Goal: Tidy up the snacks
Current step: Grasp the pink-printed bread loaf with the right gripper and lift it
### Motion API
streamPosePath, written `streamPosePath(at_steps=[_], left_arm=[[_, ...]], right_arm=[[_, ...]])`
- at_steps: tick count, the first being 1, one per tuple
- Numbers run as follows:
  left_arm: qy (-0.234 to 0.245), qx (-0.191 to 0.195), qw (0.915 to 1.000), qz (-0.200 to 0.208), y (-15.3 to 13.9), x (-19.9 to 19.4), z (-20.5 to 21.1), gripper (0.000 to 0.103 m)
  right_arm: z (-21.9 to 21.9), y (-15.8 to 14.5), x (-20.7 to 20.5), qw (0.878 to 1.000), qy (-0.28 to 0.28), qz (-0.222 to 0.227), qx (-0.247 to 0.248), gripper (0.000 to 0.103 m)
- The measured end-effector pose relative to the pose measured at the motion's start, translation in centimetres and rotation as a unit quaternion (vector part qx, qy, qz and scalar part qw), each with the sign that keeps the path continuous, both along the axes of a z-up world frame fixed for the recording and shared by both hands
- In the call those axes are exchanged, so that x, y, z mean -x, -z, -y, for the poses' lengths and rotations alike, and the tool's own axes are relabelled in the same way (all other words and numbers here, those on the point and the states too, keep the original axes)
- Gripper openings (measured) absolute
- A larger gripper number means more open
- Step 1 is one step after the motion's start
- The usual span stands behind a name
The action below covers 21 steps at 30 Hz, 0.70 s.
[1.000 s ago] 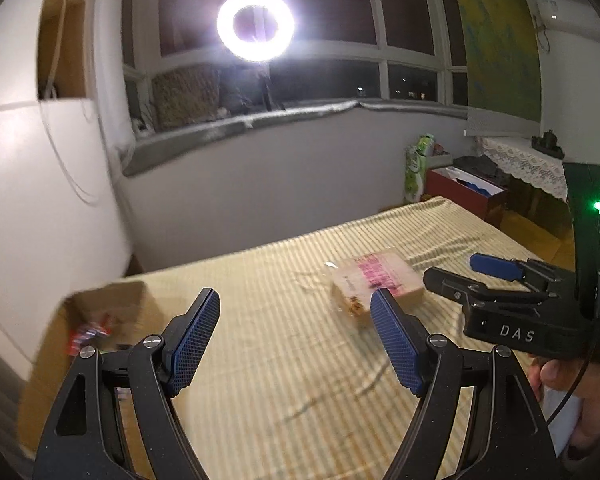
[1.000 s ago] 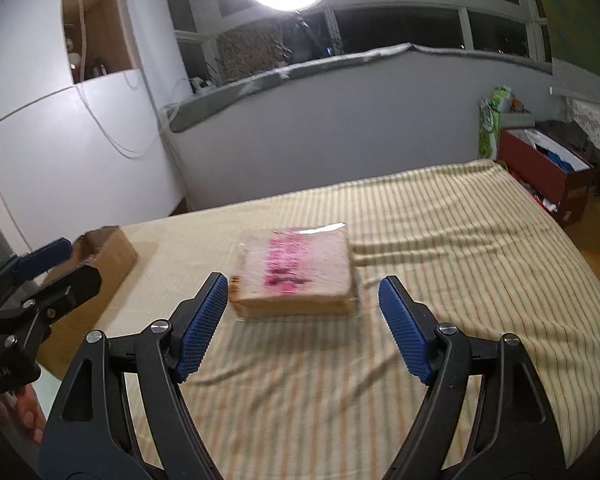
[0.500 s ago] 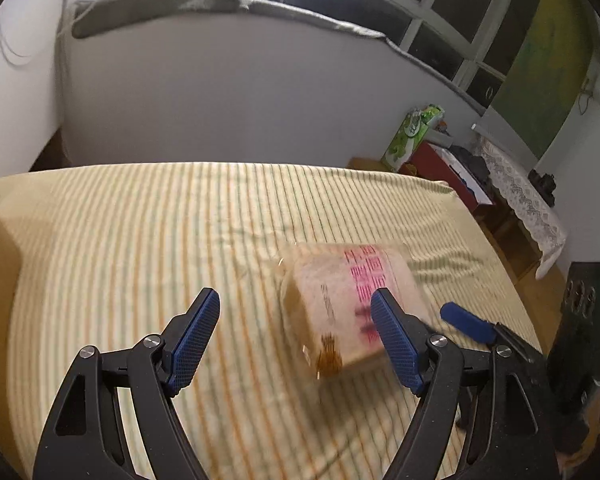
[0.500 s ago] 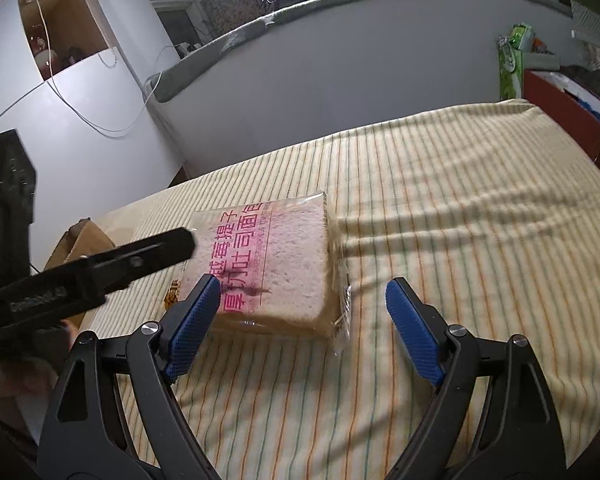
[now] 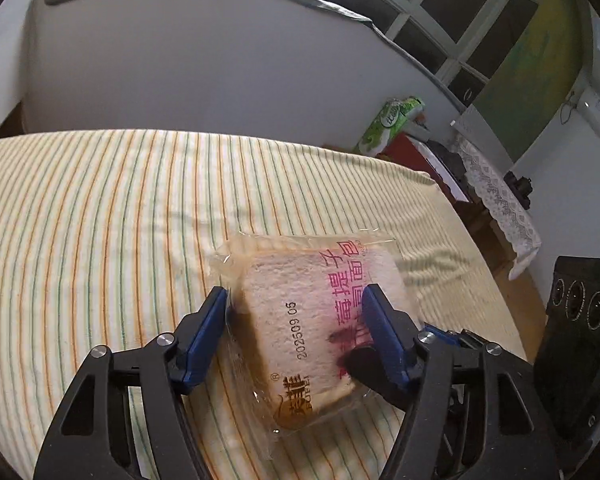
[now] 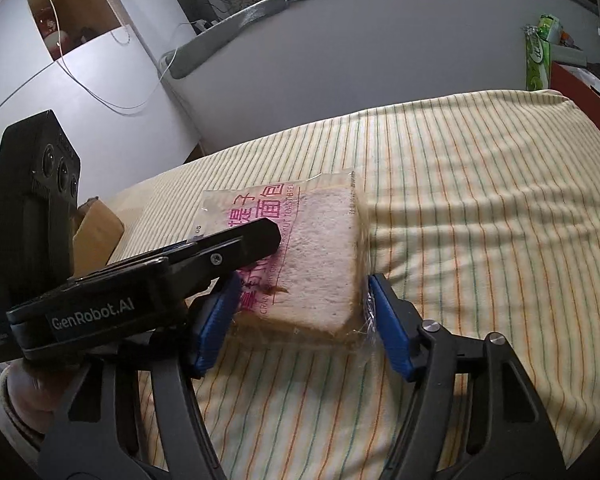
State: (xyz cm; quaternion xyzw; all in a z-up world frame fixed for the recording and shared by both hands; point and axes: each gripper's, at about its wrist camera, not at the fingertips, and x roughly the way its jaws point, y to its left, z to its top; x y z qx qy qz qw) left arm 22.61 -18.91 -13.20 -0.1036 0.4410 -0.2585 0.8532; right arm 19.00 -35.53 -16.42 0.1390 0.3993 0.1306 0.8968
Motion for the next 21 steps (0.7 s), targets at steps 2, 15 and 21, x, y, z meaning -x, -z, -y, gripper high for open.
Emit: streamPosePath(at_steps=[2, 15, 21], left_arm=[[0.000, -0.003, 1.0000, 0.000, -0.2, 0.1, 0.0, 0.067], [-0.006, -0.010, 0.9999, 0.005, -0.4, -0.2, 0.8, 0.067], [-0.001, -0.010, 0.9998, 0.020, -1.6, 1.2, 0.8, 0.066]], right_arm=[[-0.2, -0.1, 0.1, 1.000, 0.001, 0.002, 0.005, 0.068], [0.1, -0.3, 0.7, 1.000, 0.004, 0.015, 0.001, 0.067], [-0.3, -2.6, 4.2, 0.998, 0.019, 0.056, 0.001, 0.067]])
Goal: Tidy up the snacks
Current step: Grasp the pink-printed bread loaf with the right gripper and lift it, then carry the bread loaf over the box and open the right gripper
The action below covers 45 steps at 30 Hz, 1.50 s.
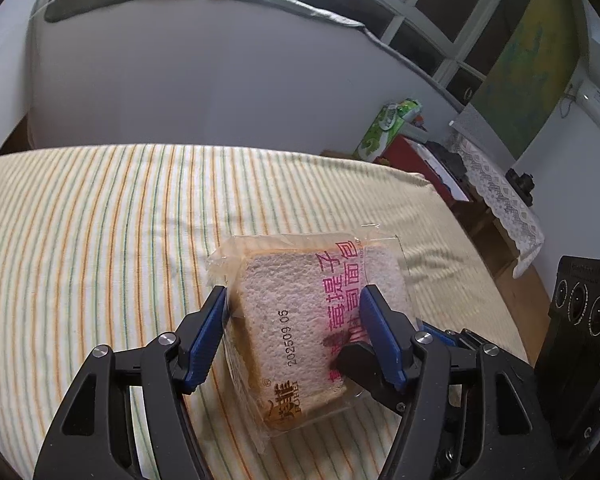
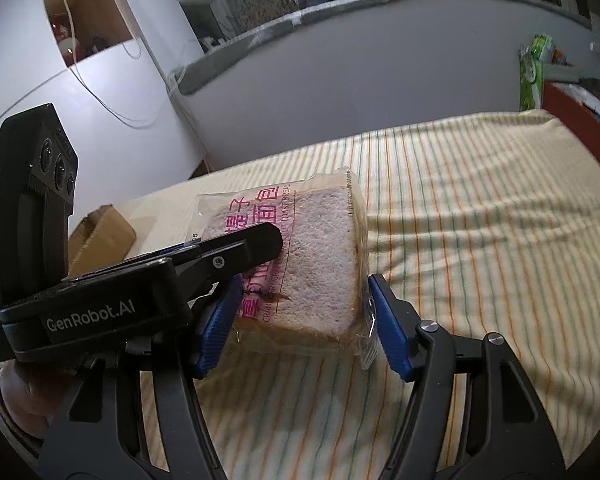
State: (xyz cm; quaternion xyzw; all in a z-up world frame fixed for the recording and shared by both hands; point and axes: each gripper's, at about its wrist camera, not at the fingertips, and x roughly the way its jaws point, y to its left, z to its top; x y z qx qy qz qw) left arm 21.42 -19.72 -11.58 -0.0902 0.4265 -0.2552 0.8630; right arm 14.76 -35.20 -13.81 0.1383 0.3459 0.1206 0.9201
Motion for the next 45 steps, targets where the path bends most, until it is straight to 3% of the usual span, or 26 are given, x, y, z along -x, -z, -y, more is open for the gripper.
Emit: streamPosePath(at_steps=[9, 14, 20, 36, 45], left_arm=[[0.016, 0.000, 0.9963, 0.084, -6.5, 5.9, -0.9, 0.066], [0.018, 0.008, 0.9899, 0.140, -10.9, 9.9, -2.8, 0.066], [0.018, 0.023, 0.9806, 0.194, -14.9, 13.7, -5.5, 0.066], [-0.018, 0.029, 0.9745, 0.222, -16.2, 16.7, -9.3, 0.066], [-0.064, 0.050, 0.9743, 0.210, -15.4, 16.7, -14.7, 0.066]], right_arm=[[-2.4, -7.3, 7.3, 0.996, 0.016, 0.088, 0.010, 0.067], [-4.8, -11.7, 11.5, 0.990, 0.015, 0.136, 0.031, 0.067], [-7.3, -14.6, 14.3, 0.985, 0.010, 0.166, 0.047, 0.067], [-12.3, -15.7, 15.1, 0.982, -0.031, 0.178, 0.055, 0.067], [-19.4, -15.1, 12.6, 0.980, -0.088, 0.165, 0.071, 0.067]])
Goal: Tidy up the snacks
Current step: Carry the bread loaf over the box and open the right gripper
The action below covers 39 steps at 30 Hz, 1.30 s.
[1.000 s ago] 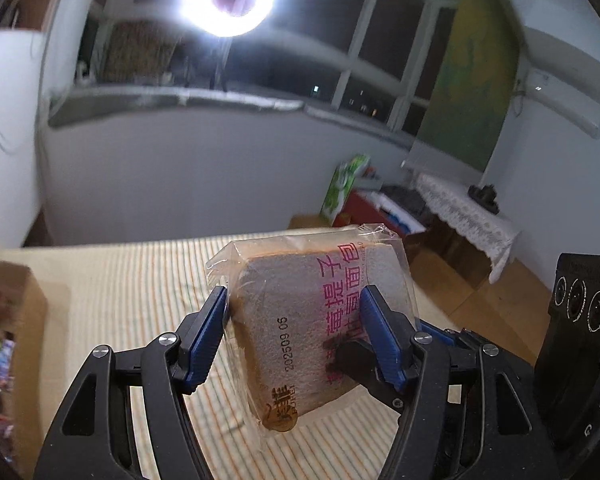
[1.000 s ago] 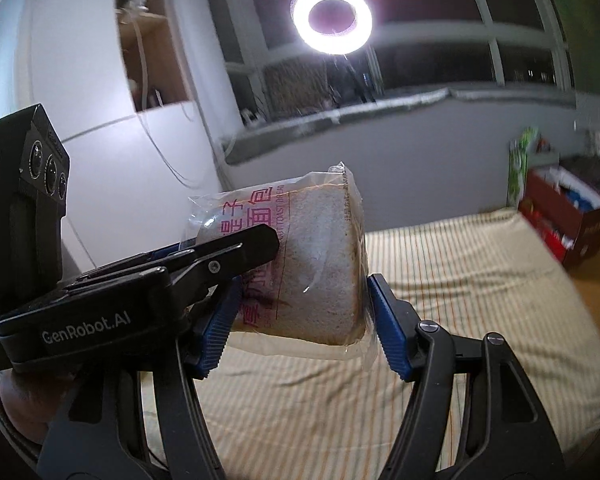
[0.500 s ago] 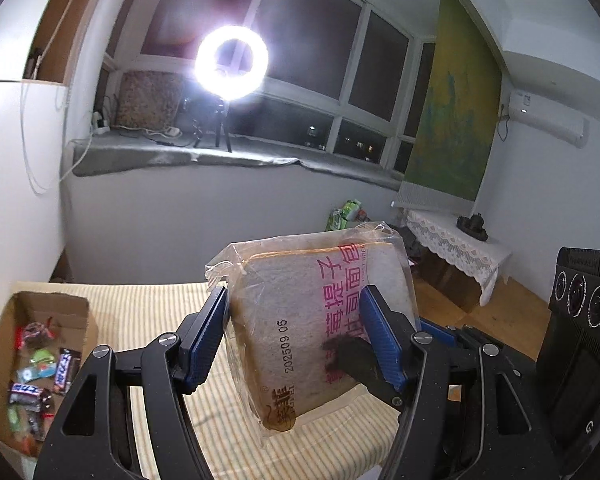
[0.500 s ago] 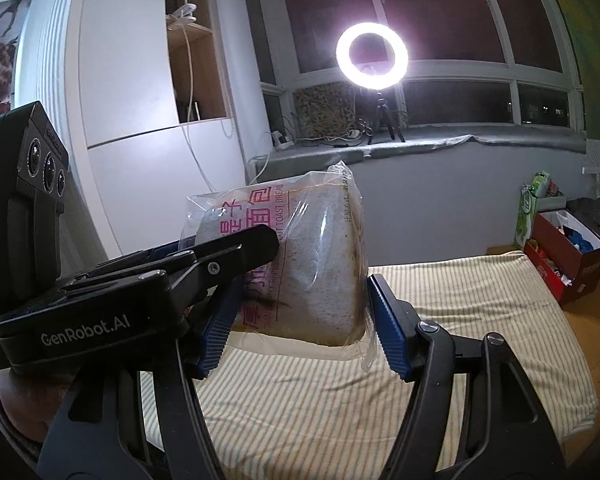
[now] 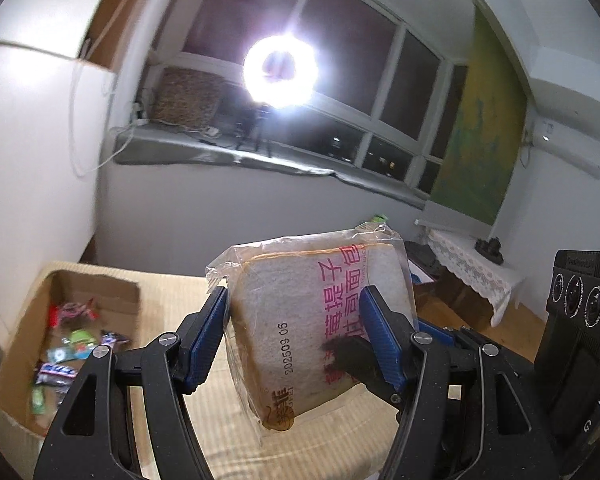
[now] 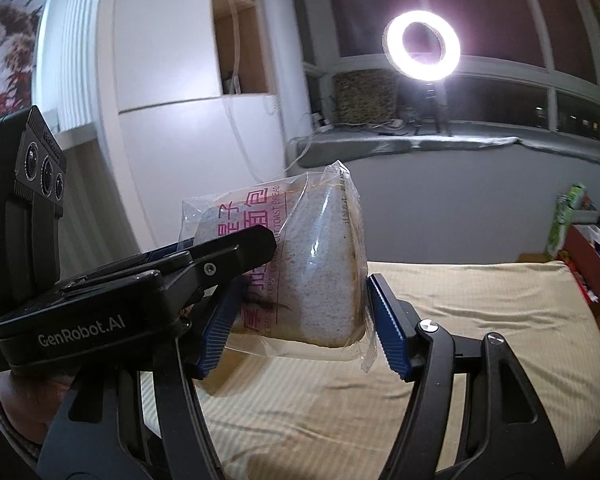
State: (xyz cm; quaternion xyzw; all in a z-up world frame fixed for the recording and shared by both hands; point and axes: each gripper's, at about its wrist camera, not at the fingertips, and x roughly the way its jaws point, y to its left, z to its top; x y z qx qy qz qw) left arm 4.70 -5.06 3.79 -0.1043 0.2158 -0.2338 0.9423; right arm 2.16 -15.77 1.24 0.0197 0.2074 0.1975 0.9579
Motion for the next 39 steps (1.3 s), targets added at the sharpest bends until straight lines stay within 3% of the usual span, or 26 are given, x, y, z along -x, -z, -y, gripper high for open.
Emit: streamPosePath(at_steps=[9, 15, 32, 36, 39], left_arm=[[-0.089, 0.013, 0.9959, -0.014, 1.1, 0.0, -9.0, 0.066], [-0.145, 0.011, 0.9892, -0.018, 1.6, 0.7, -13.5, 0.066], [-0.156, 0.005, 0.9865, -0.048, 3.6, -2.1, -14.1, 0.066], [-0.157, 0.002, 0.9858, -0.059, 4.4, -3.2, -14.3, 0.066], [-0.169, -0.007, 0.9822, -0.082, 5.8, -4.3, -14.5, 0.070]], right_arm=[[-9.7, 1.4, -3.0, 0.995, -0.095, -0.013, 0.011, 0.067], [-13.0, 2.3, -4.1, 0.991, -0.129, -0.023, 0.009, 0.067], [-13.9, 5.2, -8.7, 0.990, -0.125, -0.061, 0.005, 0.067], [-14.3, 7.3, -11.2, 0.988, -0.125, -0.092, 0.015, 0.071], [-13.8, 8.9, -12.4, 0.989, -0.093, -0.108, 0.028, 0.074]])
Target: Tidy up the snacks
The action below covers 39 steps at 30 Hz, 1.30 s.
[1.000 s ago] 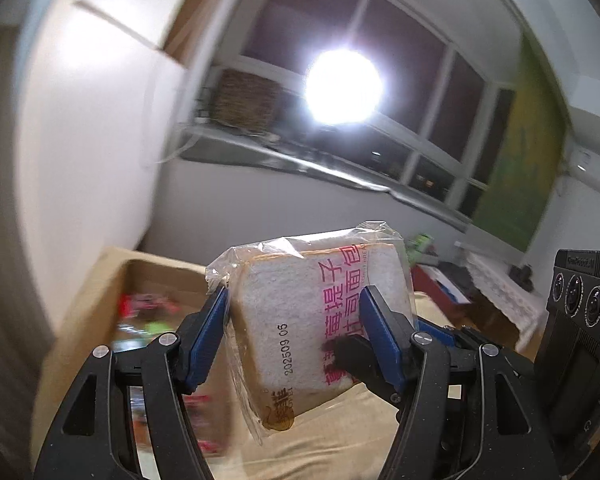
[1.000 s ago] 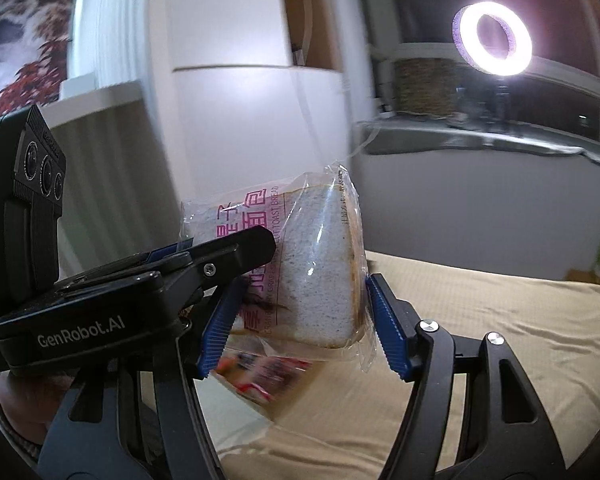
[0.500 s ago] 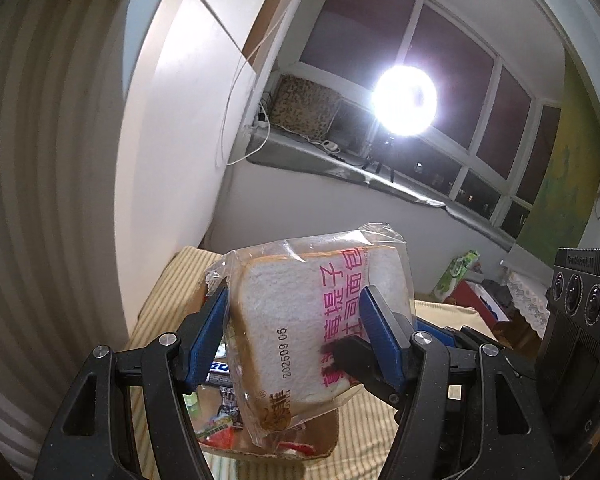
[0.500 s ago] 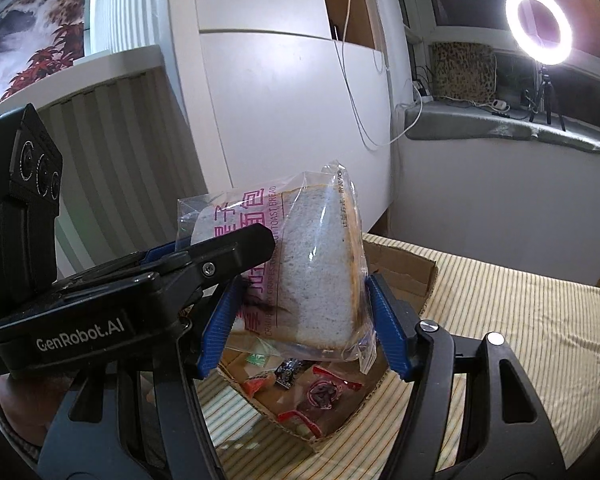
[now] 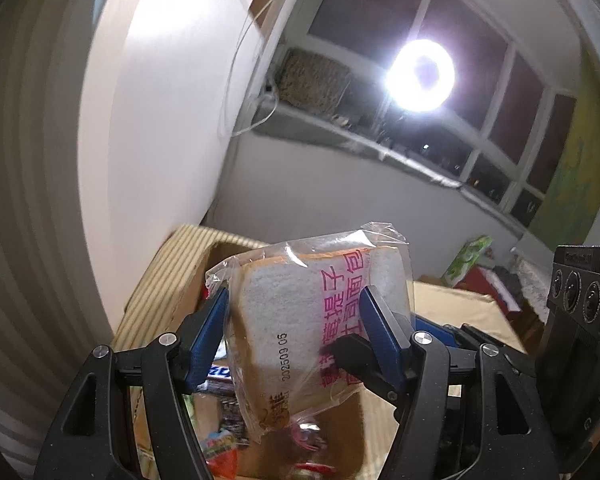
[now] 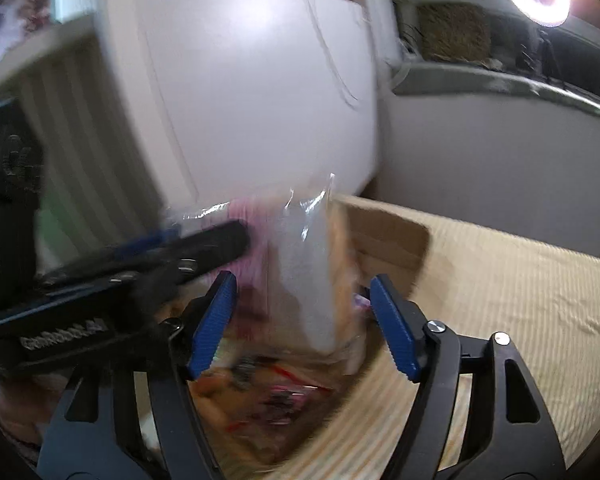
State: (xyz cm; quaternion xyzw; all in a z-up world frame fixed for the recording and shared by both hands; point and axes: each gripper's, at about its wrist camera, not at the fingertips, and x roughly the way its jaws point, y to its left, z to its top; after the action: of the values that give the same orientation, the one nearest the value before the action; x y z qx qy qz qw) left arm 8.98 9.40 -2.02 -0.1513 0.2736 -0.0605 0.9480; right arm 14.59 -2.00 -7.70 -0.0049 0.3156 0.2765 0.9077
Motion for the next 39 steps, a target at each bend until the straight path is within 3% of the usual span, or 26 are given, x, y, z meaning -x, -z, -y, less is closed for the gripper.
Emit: streamPosePath(at_steps=[2, 8, 10, 17, 21, 26, 33, 35, 39], left_arm=[[-0.027, -0.019, 0.9993, -0.017, 1.1, -0.5, -0.2, 0.078], [-0.053, -0.046, 0.9972, -0.027, 2.6, -0.1, -0.6, 0.079], [-0.053, -0.046, 0.9973, -0.023, 2.4, 0.5, -0.5, 0.079], [-0.056, -0.049, 0.9972, -0.003, 1.3, 2.4, -0.6, 0.080], [-0.059, -0.057, 0.9966, 0.003, 0.8, 3.4, -0.6, 0.080], [-0.066, -0.073, 0.9952, 0.008, 0.3, 4.4, 0.1, 0.082], [-0.040, -0.117, 0.9920, 0.026, -0.3, 5.5, 4.9, 0.090], [-0.028, -0.132, 0.9905, 0.022, -0.2, 5.5, 6.8, 0.103], [0.019, -0.136, 0.9898, 0.039, 0.1, 6.1, 11.5, 0.102]], right_arm=[[0.8, 0.9, -0.3, 1.000, 0.010, -0.009, -0.007, 0.076], [2.0, 1.0, 0.1, 1.000, 0.028, -0.006, -0.011, 0.076], [2.1, 0.7, 0.4, 0.999, 0.030, -0.001, -0.011, 0.082], [1.4, -0.6, 2.9, 0.999, 0.030, 0.024, 0.000, 0.084], [1.4, -1.0, 4.1, 0.998, 0.040, 0.041, 0.009, 0.102], [2.7, -0.8, 5.6, 0.994, 0.073, 0.068, 0.046, 0.103], [8.9, 0.5, 9.1, 0.985, 0.126, 0.094, 0.075, 0.103], [11.9, 0.7, 10.0, 0.982, 0.152, 0.090, 0.065, 0.103], [17.2, 0.4, 11.8, 0.973, 0.208, 0.085, 0.057, 0.103]])
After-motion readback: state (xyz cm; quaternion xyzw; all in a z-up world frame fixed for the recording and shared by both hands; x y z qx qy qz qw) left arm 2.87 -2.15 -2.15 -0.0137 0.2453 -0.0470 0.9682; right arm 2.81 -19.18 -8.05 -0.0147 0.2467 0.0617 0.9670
